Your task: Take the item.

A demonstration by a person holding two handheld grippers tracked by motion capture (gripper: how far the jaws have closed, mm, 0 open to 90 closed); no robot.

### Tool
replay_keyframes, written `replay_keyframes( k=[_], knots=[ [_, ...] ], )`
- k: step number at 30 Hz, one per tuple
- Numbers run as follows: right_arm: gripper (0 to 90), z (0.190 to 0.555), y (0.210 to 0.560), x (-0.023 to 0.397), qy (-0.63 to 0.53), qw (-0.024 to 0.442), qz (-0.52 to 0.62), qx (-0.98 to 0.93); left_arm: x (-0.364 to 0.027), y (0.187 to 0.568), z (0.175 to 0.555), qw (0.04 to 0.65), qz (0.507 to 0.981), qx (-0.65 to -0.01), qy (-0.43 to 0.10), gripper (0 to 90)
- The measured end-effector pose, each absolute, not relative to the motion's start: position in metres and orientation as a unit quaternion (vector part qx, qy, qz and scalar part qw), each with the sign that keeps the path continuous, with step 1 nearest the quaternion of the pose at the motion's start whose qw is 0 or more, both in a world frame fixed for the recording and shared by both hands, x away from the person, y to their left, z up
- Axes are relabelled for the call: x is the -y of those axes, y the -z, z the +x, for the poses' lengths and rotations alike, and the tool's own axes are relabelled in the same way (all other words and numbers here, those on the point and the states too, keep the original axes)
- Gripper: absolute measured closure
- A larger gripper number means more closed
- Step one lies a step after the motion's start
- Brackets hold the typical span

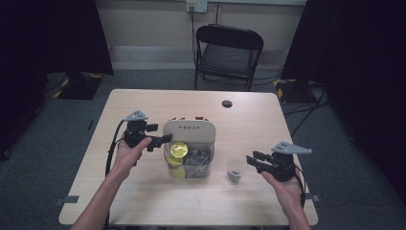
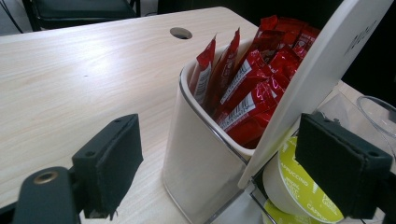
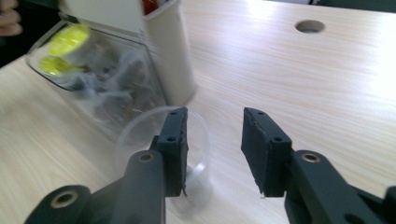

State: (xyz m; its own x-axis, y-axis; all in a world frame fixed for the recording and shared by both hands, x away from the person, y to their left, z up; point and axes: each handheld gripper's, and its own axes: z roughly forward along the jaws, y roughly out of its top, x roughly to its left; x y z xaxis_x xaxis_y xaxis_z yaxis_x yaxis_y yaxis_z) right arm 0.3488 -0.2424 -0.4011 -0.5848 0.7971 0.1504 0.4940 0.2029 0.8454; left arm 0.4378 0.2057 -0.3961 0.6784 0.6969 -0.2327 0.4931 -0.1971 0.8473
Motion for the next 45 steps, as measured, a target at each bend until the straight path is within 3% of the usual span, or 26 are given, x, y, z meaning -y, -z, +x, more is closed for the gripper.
replay_keyframes(
  k=[9, 17, 26, 38, 45],
  knots=[
    [53.6, 0.346, 0.423, 0.265, -0.436, 0.168, 0.457, -0.757, -0.211, 0.395, 0.436, 0.504, 0.761, -0.394, -0.107, 15.3],
    [31.9, 0.350, 0.453, 0.275, -0.397, 0.179, 0.493, -0.753, -0.218, 0.392, 0.434, 0.507, 0.758, -0.394, -0.114, 15.9],
    [17.6, 0.362, 0.476, 0.271, -0.352, 0.192, 0.518, -0.755, -0.228, 0.389, 0.434, 0.512, 0.751, -0.402, -0.111, 16.2],
    [15.1, 0.363, 0.487, 0.268, -0.315, 0.199, 0.530, -0.762, -0.243, 0.381, 0.443, 0.521, 0.735, -0.415, -0.126, 17.2],
    [13.9, 0.362, 0.495, 0.265, -0.302, 0.219, 0.527, -0.764, -0.234, 0.370, 0.447, 0.532, 0.727, -0.417, -0.124, 17.2]
  ],
)
